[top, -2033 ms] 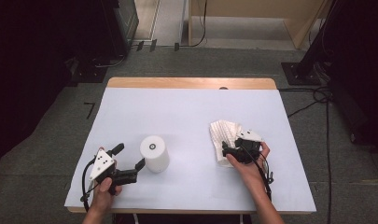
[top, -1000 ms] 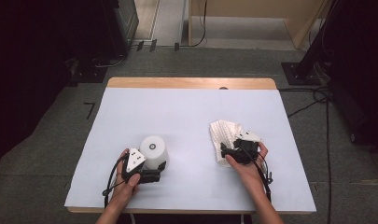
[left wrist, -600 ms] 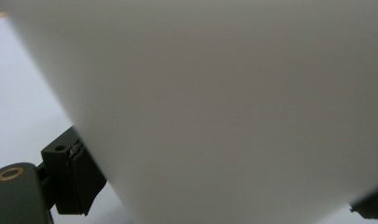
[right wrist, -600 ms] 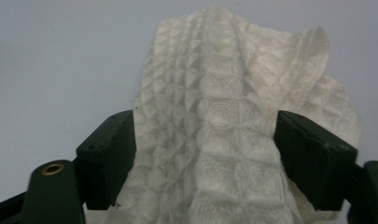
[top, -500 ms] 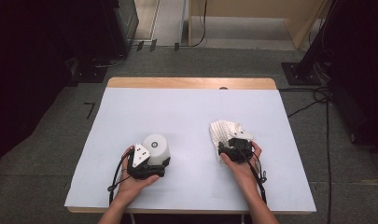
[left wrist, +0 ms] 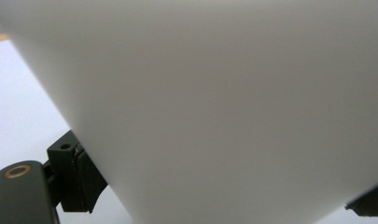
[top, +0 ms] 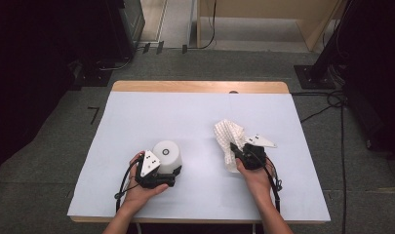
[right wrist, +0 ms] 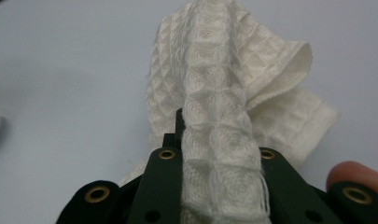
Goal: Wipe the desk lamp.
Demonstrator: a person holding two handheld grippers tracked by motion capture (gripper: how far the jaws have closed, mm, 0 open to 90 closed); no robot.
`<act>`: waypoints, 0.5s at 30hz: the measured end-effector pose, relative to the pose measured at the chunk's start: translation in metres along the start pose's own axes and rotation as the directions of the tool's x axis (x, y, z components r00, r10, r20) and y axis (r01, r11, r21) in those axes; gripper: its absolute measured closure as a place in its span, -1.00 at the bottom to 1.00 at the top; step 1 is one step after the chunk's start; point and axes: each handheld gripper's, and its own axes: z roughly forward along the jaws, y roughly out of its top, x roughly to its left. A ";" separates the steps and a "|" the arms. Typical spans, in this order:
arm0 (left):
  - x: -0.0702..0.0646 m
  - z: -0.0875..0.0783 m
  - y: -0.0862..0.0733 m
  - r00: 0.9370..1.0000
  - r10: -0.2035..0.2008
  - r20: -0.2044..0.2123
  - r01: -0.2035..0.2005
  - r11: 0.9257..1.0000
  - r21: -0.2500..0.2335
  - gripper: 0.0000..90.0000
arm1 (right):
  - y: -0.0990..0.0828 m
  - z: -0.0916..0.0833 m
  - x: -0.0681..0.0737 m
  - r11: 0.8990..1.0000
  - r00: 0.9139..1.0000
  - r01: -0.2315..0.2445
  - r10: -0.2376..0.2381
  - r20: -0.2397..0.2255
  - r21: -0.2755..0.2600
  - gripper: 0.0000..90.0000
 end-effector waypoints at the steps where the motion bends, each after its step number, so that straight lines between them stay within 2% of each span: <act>1: -0.002 0.000 0.004 1.000 0.013 0.001 -0.013 1.000 0.003 -0.81 | 0.005 -0.006 0.006 0.999 1.000 0.019 -0.019 -0.015 -0.026 0.79; 2: -0.002 0.000 0.006 1.000 0.016 0.005 -0.016 1.000 0.004 -0.81 | 0.010 -0.011 0.013 0.998 0.999 0.038 -0.040 -0.037 -0.043 0.79; 4: -0.002 0.000 0.009 1.000 0.019 0.013 -0.019 1.000 0.005 -0.81 | 0.018 -0.018 0.023 0.995 0.996 0.076 -0.079 -0.044 -0.070 0.79; 6: -0.002 0.001 0.012 1.000 0.019 0.003 -0.019 1.000 0.016 -0.81 | 0.026 -0.023 0.031 0.993 0.995 0.079 -0.085 -0.060 -0.092 0.79; 8: -0.001 0.003 0.016 1.000 0.026 -0.001 -0.026 0.999 0.030 -0.81 | 0.033 -0.025 0.039 0.990 0.993 0.098 -0.104 -0.057 -0.099 0.78; 11: 0.002 0.008 0.024 1.000 0.012 -0.003 -0.011 0.999 0.038 -0.81 | 0.039 -0.026 0.047 0.987 0.990 0.114 -0.123 -0.076 -0.113 0.78; 12: 0.003 0.010 0.027 1.000 0.014 0.007 -0.015 0.999 0.042 -0.81 | 0.042 -0.025 0.049 0.986 0.988 0.122 -0.132 -0.083 -0.115 0.78; 15: 0.002 0.016 0.031 0.999 0.049 -0.002 -0.049 0.997 0.060 -0.81 | 0.048 -0.024 0.055 0.984 0.984 0.135 -0.147 -0.101 -0.118 0.78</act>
